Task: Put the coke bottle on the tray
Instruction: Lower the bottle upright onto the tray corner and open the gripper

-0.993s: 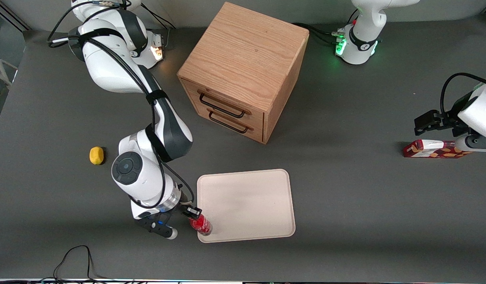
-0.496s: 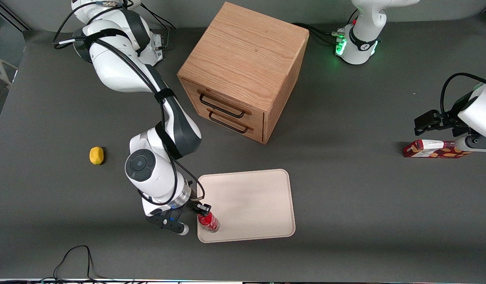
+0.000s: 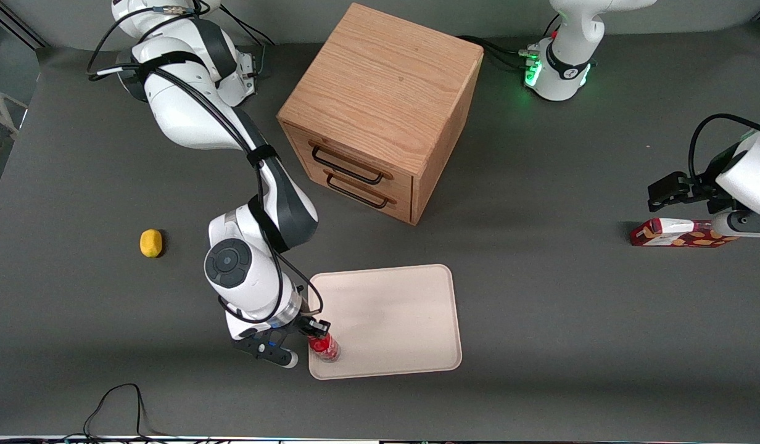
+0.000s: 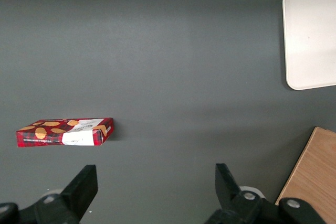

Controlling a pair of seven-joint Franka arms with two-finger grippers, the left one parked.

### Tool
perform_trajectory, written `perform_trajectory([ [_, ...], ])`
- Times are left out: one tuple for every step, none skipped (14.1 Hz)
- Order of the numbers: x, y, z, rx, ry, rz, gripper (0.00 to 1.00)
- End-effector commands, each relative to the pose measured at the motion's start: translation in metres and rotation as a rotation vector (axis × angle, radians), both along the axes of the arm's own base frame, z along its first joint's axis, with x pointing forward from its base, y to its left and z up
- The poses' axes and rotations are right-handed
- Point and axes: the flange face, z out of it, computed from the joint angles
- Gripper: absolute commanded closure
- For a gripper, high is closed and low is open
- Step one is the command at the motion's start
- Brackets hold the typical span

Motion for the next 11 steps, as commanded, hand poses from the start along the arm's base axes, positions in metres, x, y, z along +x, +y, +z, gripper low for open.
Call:
perform_trajectory([
  [-0.001,0.005,0.003,-0.019,-0.008,-0.012,0.00],
  [-0.002,0.004,0.005,-0.022,-0.001,-0.011,0.00],
  [-0.003,0.004,0.006,-0.027,0.012,-0.011,0.00],
  [-0.005,0.002,0.009,-0.033,0.022,-0.012,0.00],
  [-0.007,0.001,0.018,-0.037,0.034,-0.012,0.00],
  [-0.009,0.000,0.023,-0.042,0.052,-0.011,0.00],
  [-0.012,-0.001,0.037,-0.042,0.055,-0.011,0.00],
  [-0.014,-0.004,0.047,-0.044,0.063,-0.009,0.00],
  [-0.020,-0.007,0.058,-0.056,0.089,-0.004,0.00],
  [-0.026,-0.011,0.073,-0.062,0.110,0.001,0.00],
  [-0.037,-0.017,0.084,-0.079,0.147,0.023,0.00],
])
